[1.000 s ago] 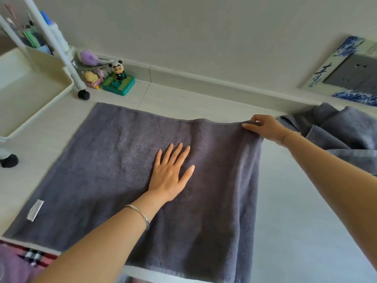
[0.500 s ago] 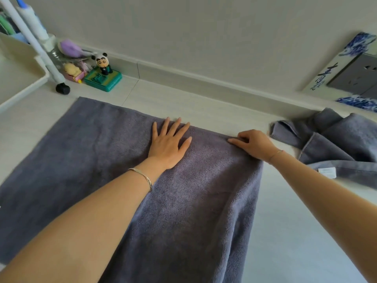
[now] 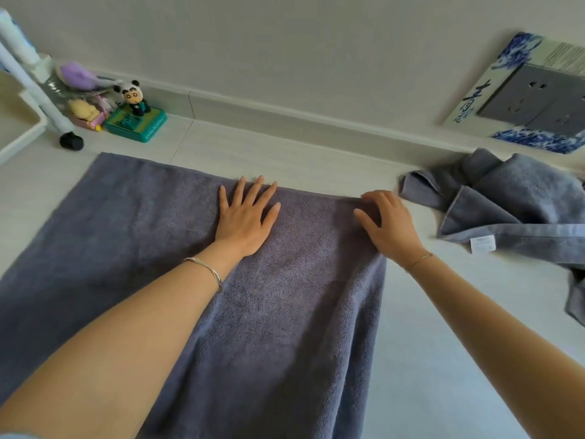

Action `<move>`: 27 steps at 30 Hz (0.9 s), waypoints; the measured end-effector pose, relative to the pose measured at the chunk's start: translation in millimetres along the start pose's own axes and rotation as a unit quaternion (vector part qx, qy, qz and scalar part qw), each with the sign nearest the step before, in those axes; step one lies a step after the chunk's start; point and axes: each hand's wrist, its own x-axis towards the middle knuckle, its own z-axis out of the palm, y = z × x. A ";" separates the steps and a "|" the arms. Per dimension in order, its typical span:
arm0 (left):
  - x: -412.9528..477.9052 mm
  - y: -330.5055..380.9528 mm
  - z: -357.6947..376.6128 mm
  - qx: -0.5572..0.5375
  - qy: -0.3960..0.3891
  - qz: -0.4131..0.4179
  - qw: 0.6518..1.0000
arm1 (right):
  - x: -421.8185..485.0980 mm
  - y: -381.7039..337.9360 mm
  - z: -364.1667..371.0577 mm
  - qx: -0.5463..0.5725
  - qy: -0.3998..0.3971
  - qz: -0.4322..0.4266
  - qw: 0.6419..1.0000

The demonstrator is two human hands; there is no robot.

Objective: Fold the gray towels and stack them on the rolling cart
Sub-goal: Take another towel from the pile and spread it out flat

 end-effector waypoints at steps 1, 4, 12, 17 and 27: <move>-1.9 0.5 -2.0 -0.037 0.001 0.003 0.999 | -14.4 -13.8 3.2 0.054 0.019 0.002 0.998; -20.3 2.3 -13.3 -0.195 0.015 0.024 0.980 | -55.2 -57.5 16.8 0.146 0.019 0.000 0.989; -131.7 -45.7 -13.1 -0.138 0.014 0.044 0.989 | -133.1 -155.1 70.4 0.100 -0.053 0.002 0.994; -150.2 -66.9 -3.9 -0.035 -0.007 0.040 0.999 | -170.5 -166.5 98.0 -0.020 -0.044 0.032 0.998; -156.6 -56.0 -14.8 -0.064 -0.035 0.047 0.996 | -238.1 -119.9 35.1 0.100 0.044 0.236 0.966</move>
